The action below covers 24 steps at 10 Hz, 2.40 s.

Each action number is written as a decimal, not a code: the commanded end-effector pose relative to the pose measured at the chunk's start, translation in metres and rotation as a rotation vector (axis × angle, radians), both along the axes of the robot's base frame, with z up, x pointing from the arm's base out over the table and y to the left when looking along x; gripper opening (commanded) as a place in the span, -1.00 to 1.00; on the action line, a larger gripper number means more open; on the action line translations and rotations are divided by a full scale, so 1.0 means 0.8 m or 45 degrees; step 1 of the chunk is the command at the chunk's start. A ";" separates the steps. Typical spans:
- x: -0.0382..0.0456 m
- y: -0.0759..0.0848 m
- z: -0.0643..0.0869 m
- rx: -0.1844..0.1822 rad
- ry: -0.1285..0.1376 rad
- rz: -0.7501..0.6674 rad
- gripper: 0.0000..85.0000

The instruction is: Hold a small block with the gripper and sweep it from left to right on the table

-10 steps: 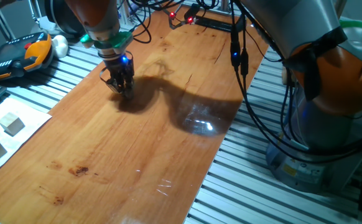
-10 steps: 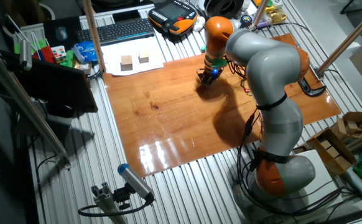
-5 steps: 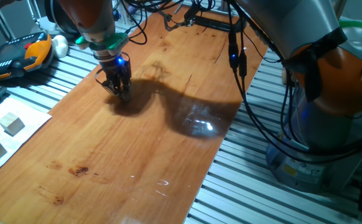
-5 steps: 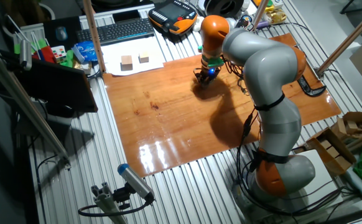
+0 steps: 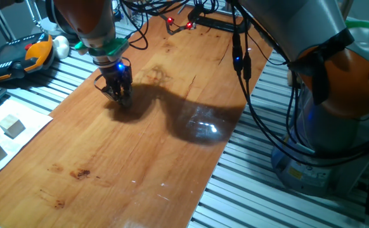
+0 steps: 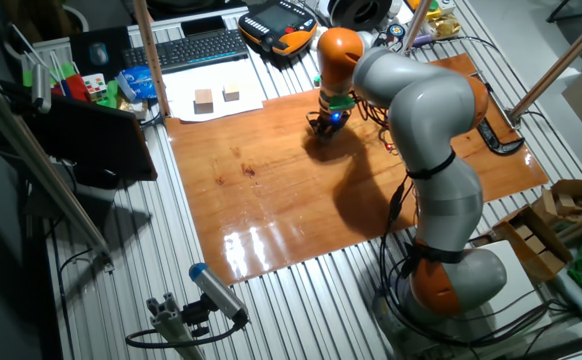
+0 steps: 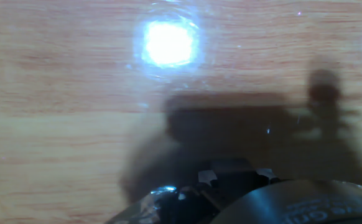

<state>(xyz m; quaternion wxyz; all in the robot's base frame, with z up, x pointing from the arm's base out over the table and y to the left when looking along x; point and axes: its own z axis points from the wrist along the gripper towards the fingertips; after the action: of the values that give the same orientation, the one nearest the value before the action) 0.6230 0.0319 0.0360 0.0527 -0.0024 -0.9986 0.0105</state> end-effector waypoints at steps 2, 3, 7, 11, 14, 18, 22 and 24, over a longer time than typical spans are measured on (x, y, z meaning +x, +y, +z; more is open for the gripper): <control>-0.001 0.007 -0.002 0.001 0.013 -0.003 -0.98; 0.000 0.012 0.001 0.002 0.021 -0.009 -0.98; -0.005 0.032 0.001 -0.007 0.021 -0.036 -0.98; -0.007 0.045 0.000 -0.009 0.020 -0.051 -0.98; -0.010 0.060 -0.002 -0.011 0.018 -0.073 -0.98; -0.015 0.083 -0.003 -0.017 0.021 -0.102 -0.98; -0.021 0.102 -0.004 -0.022 0.018 -0.131 -0.98; -0.025 0.115 -0.004 -0.024 0.018 -0.152 -0.98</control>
<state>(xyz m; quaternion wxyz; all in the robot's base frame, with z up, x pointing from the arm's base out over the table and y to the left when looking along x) 0.6026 0.1242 0.0328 0.0606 -0.0624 -0.9961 0.0167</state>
